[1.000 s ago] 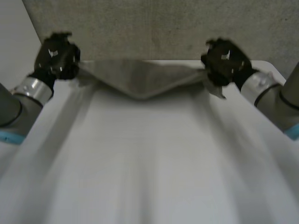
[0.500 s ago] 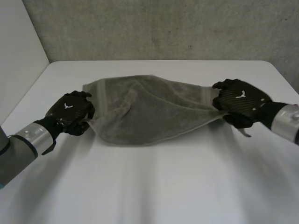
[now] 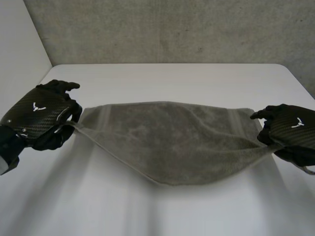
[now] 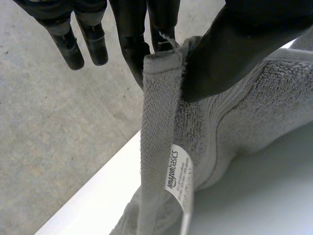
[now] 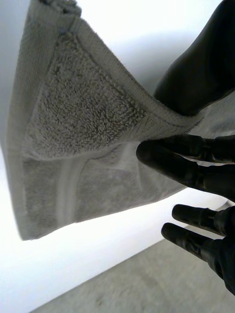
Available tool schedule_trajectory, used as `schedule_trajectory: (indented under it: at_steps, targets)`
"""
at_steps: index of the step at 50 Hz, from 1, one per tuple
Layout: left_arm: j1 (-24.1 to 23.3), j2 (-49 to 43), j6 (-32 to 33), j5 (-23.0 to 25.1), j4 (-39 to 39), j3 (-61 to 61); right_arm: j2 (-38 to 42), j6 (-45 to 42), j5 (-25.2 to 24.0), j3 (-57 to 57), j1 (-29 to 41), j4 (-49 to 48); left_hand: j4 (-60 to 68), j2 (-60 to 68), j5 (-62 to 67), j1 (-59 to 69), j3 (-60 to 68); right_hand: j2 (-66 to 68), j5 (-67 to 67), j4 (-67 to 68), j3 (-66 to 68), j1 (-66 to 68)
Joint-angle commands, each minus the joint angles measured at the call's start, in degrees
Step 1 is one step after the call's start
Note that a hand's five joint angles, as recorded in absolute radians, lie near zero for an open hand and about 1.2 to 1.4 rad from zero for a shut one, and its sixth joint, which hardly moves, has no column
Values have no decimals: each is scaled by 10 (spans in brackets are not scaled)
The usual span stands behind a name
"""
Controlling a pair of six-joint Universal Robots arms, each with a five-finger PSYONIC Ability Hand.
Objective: Fold the towel.
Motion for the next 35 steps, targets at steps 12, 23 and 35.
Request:
schedule_trajectory:
  at_steps: [12, 23, 35]
  targets:
    - [-67, -274, 2, -109, 13, 194, 256, 117, -16, -294, 132, 69, -32, 25, 25, 44, -28, 31, 31, -33, -7, 55]
    - [-122, -418, -9, -215, 14, 350, 329, 324, 157, -431, 229, -151, -32, 25, 25, 44, -28, 31, 31, -33, -7, 55]
    - [-173, -526, -24, -257, 60, 418, 335, 522, 250, -392, 263, -429, -32, 25, 25, 44, -28, 31, 31, -33, -7, 55]
